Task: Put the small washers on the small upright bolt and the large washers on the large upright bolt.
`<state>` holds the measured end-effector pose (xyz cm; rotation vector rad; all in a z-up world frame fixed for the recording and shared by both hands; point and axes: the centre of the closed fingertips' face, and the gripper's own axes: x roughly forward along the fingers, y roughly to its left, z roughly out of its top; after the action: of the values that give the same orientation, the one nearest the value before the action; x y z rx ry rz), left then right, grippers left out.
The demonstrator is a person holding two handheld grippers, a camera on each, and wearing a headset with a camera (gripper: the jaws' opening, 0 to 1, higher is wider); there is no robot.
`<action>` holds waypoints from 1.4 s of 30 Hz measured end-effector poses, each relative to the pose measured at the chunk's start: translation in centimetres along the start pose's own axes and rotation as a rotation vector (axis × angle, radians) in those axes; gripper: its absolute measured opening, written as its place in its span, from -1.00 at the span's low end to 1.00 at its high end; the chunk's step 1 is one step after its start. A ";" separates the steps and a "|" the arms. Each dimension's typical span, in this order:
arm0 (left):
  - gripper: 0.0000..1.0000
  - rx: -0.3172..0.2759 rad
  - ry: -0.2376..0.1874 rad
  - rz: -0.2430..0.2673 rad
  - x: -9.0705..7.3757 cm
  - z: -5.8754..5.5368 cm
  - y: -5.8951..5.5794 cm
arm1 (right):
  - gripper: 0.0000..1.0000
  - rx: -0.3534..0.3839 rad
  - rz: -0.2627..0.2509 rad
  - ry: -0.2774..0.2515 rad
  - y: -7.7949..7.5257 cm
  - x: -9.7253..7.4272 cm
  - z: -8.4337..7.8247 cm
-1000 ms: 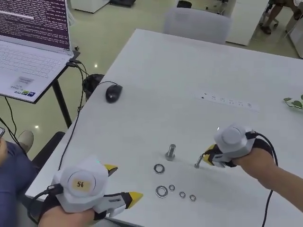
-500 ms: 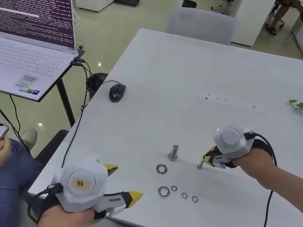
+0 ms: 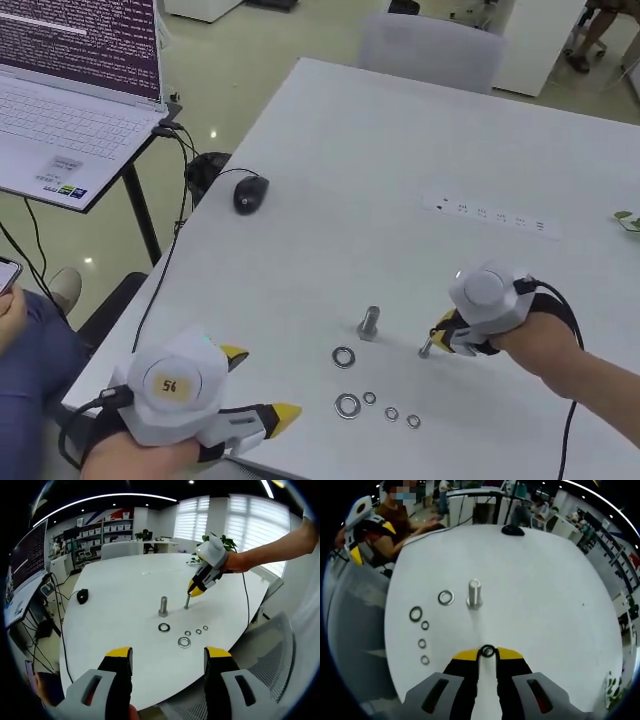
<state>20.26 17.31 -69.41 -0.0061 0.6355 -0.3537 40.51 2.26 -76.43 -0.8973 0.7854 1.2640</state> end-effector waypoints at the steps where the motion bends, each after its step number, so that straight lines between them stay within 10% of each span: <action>1: 0.14 0.000 0.000 0.000 0.0 0.0 0.0 | -0.73 0.001 0.001 0.000 0.0 0.0 0.0; 42: 0.13 -0.016 0.008 0.003 0.0 -0.6 0.1 | -0.72 -0.009 0.023 0.057 0.3 1.7 -0.5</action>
<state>19.92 17.47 -69.90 -0.0186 0.6456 -0.3458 40.49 2.57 -78.16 -0.9369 0.8376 1.2680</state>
